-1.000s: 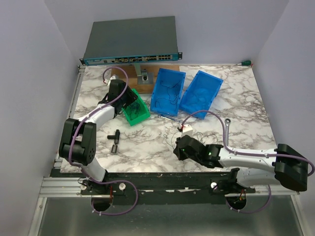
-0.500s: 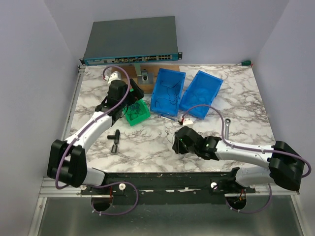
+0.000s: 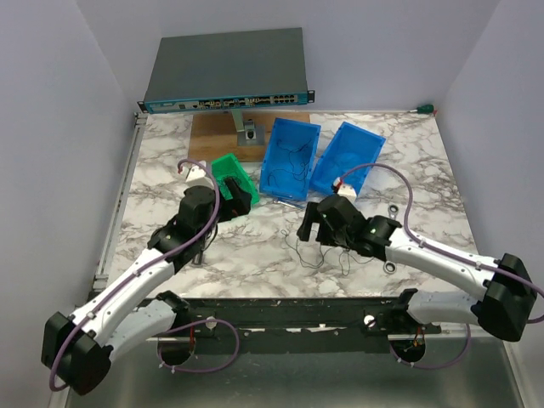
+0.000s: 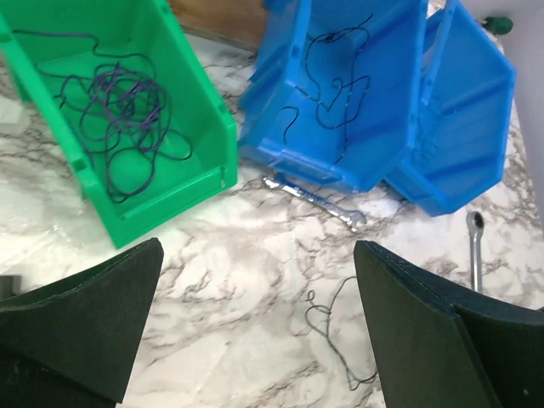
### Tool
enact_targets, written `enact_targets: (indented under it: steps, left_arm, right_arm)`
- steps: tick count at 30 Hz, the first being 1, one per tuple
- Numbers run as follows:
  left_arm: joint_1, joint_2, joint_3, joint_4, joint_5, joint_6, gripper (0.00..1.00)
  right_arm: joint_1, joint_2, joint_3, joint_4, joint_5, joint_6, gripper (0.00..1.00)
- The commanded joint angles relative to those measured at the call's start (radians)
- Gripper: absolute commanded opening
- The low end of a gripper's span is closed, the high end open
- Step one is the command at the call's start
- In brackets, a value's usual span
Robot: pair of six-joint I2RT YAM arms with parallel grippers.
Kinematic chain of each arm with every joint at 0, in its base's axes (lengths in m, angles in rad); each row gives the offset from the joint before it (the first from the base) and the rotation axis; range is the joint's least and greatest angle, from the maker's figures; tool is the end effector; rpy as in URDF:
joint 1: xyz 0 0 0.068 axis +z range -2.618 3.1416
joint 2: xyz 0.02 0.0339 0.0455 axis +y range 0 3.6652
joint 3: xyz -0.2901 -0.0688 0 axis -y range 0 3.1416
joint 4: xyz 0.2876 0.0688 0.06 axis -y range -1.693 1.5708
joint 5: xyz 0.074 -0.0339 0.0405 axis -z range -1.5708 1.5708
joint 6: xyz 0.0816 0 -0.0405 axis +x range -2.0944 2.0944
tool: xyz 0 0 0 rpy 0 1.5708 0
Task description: Untangle the cables
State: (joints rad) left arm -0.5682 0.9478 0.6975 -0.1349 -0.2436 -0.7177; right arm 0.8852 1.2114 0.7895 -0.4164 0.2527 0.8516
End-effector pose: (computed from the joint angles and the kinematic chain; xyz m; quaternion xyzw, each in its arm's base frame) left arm 0.2518 -0.1374 0.2784 -0.1292 0.8159 -0.2518 0.5042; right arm 0.2103 0.2249 0.2083 0.0296 0.9269 0.1952 0.3193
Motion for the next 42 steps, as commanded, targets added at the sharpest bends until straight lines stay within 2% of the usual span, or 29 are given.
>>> enact_targets:
  steps: [1, 6, 12, 16, 22, 30, 34, 36, 37, 39, 41, 42]
  left_arm:
    - [-0.006, -0.114, -0.072, -0.049, 0.000, 0.071, 0.99]
    - [-0.032, -0.231, -0.184, -0.018, 0.006, 0.115, 0.99]
    - [-0.045, -0.377, -0.382, 0.149, 0.003, 0.157, 0.99]
    - [-0.047, -0.411, -0.440, 0.209, 0.027, 0.182, 0.99]
    - [-0.046, -0.406, -0.446, 0.234, 0.093, 0.199, 0.99]
    - [-0.047, -0.364, -0.444, 0.275, 0.196, 0.221, 0.99]
    - [-0.048, -0.341, -0.447, 0.298, 0.208, 0.224, 0.98]
    - [-0.048, -0.328, -0.449, 0.306, 0.208, 0.225, 0.98]
    - [-0.048, -0.321, -0.449, 0.311, 0.210, 0.225, 0.99]
    - [-0.048, -0.305, -0.445, 0.317, 0.214, 0.227, 0.98]
    - [-0.048, -0.289, -0.442, 0.326, 0.215, 0.228, 0.98]
    - [-0.048, -0.280, -0.438, 0.329, 0.216, 0.228, 0.99]
  right_arm:
    - [-0.035, -0.050, 0.079, -0.289, 0.203, 0.142, 1.00]
    - [-0.136, -0.176, 0.075, -0.450, 0.312, 0.231, 1.00]
    - [-0.233, -0.232, 0.024, -0.499, 0.271, 0.282, 1.00]
    - [-0.252, -0.200, -0.026, -0.432, 0.163, 0.243, 1.00]
    - [-0.255, -0.069, -0.046, -0.293, 0.112, 0.014, 1.00]
    - [-0.284, 0.092, -0.128, -0.102, 0.008, -0.010, 1.00]
    - [-0.284, 0.123, -0.188, 0.025, -0.136, -0.046, 1.00]
    - [-0.284, 0.139, -0.194, 0.054, -0.180, -0.068, 0.94]
    - [-0.282, 0.142, -0.194, 0.065, -0.192, -0.080, 0.87]
    - [-0.282, 0.151, -0.192, 0.087, -0.223, -0.104, 0.59]
    - [-0.280, 0.167, -0.180, 0.102, -0.245, -0.124, 0.16]
    - [-0.274, 0.178, -0.168, 0.102, -0.245, -0.129, 0.09]
